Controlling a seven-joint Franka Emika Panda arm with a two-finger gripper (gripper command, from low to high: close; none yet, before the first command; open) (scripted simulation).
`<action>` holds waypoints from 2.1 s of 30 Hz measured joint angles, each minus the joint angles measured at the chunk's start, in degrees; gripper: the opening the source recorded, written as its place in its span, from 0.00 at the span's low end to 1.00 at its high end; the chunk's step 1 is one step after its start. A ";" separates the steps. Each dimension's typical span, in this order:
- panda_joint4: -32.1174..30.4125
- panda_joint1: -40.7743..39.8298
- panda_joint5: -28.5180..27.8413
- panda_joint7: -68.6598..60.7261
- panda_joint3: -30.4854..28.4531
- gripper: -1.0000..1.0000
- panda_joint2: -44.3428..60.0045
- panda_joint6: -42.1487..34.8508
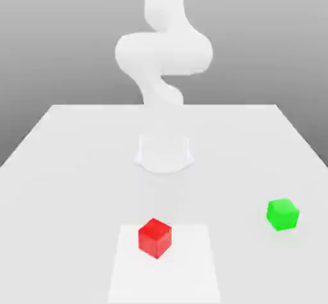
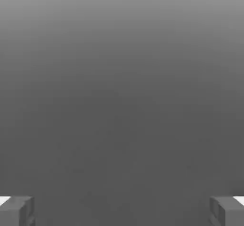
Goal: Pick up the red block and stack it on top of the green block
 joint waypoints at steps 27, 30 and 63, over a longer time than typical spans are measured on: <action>-26.83 13.63 -1.86 -50.00 -15.77 0.50 40.70 26.34; -26.39 13.73 -0.77 -51.40 -15.62 0.50 42.63 27.89; -25.56 10.94 2.30 -53.83 -12.07 0.00 46.08 30.61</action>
